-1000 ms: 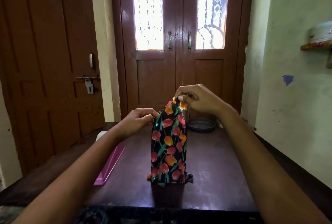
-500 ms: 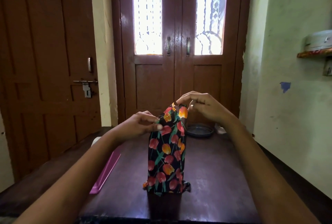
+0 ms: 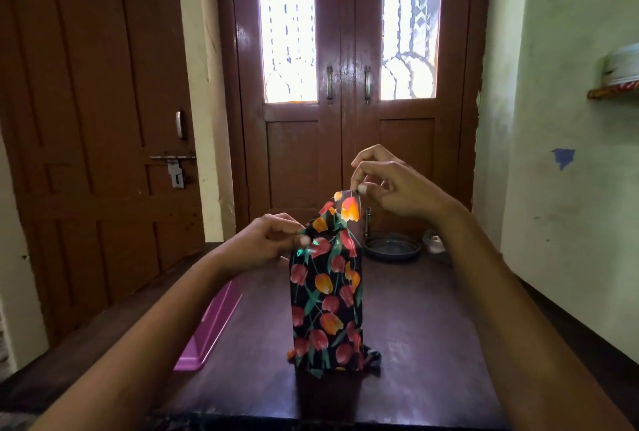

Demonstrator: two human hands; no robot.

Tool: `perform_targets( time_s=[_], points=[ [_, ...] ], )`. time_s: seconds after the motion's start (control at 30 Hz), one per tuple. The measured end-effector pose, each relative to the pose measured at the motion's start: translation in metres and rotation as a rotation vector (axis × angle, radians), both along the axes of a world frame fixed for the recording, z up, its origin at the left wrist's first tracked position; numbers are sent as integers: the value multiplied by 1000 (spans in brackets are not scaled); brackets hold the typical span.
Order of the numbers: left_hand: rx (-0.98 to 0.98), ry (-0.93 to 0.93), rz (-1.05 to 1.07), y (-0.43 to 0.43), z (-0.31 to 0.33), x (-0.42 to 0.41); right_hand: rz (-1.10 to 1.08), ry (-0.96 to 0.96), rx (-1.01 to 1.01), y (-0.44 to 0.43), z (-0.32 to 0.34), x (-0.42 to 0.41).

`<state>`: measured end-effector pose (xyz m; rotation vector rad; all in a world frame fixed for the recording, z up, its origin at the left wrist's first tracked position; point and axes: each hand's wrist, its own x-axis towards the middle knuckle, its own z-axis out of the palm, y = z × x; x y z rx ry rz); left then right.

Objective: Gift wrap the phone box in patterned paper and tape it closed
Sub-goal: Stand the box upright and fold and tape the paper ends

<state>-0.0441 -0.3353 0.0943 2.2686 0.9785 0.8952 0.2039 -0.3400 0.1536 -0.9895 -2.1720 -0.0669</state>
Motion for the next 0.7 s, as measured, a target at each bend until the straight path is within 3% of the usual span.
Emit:
perform_targets(
  time_s=[0.1, 0.3, 0.47, 0.57, 0.7],
  points=[
    [29, 40, -3, -2, -1, 4, 151, 227, -80, -2, -9, -7],
    [125, 65, -5, -9, 5, 21, 117, 322, -123, -1, -31, 5],
    [27, 136, 36, -9, 19, 20, 112, 310, -147, -2, -31, -2],
    [-1, -1, 118, -2, 26, 26, 139, 498, -177, -3, -39, -14],
    [126, 59, 305, 22, 26, 46, 60, 904, -247, -4, -64, -22]
  ],
)
